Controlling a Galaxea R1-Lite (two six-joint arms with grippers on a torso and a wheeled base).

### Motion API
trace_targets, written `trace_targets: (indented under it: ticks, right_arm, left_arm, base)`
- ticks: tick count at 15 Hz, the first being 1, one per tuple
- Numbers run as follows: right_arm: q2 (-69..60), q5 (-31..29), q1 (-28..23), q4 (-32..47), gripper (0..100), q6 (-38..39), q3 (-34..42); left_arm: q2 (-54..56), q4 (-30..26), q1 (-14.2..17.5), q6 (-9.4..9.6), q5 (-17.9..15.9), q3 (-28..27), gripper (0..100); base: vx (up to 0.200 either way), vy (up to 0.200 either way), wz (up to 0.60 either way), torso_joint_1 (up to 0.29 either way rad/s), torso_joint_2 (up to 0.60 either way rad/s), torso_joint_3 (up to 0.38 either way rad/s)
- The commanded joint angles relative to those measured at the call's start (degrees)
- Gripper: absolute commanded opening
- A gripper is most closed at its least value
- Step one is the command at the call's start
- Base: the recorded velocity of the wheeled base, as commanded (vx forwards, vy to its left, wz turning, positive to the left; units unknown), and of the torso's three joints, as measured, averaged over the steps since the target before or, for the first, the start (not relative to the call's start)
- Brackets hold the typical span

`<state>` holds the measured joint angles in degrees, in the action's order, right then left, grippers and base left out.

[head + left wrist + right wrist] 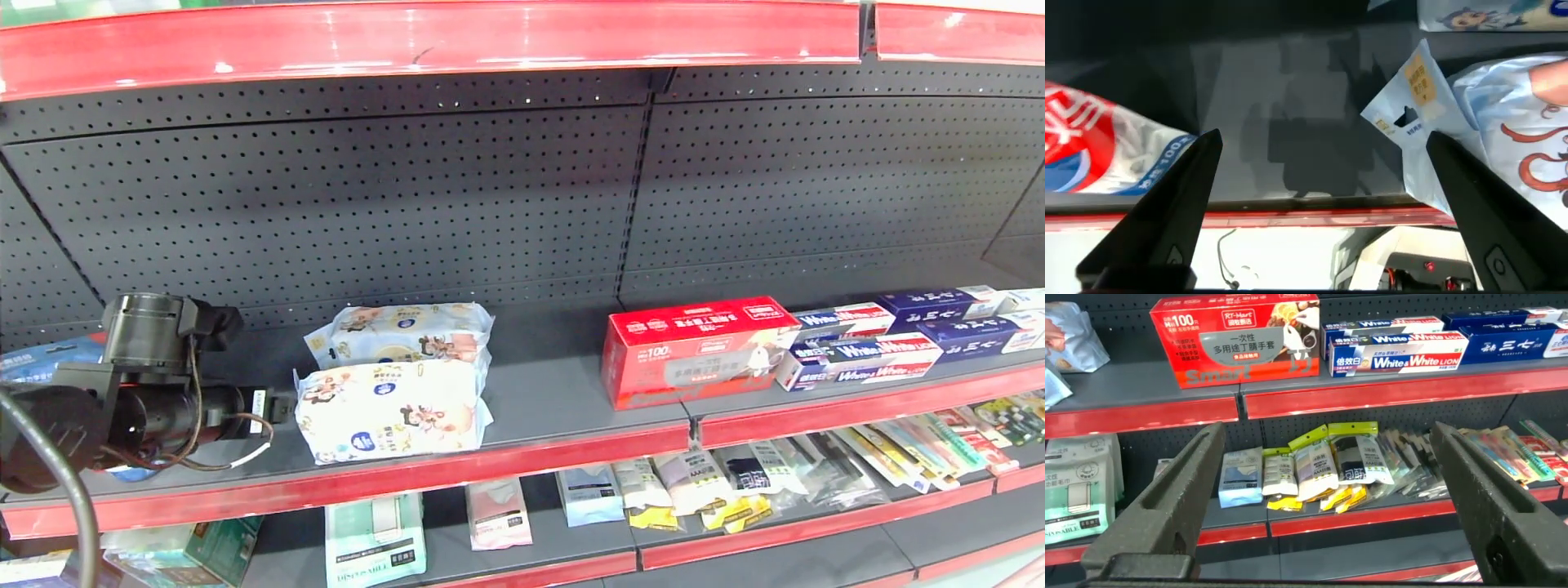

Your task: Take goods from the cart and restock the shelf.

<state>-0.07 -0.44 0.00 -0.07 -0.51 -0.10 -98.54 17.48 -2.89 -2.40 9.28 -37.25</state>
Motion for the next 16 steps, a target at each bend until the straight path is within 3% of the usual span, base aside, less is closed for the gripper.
trace_targets:
  ticks: [1,12,16]
  right_arm:
    - [0.1,0.0,0.0,0.0,100,0.0,0.0]
    - [0.1,0.0,0.1,0.0,100,0.0,0.0]
    - [0.1,0.0,0.0,0.0,100,0.0,0.0]
  left_arm:
    - [-0.2,0.0,-0.4,-0.06,0.0,0.0,100]
    - [0.7,0.0,-1.5,-0.06,0.3,0.4,100]
    - [8.6,-0.2,1.5,1.43,-0.3,4.6,100]
  base:
    - [0.000,0.000,0.00,0.000,0.00,0.000]
    - [0.000,0.000,0.00,0.000,0.00,0.000]
    - [0.000,0.000,0.00,0.000,0.00,0.000]
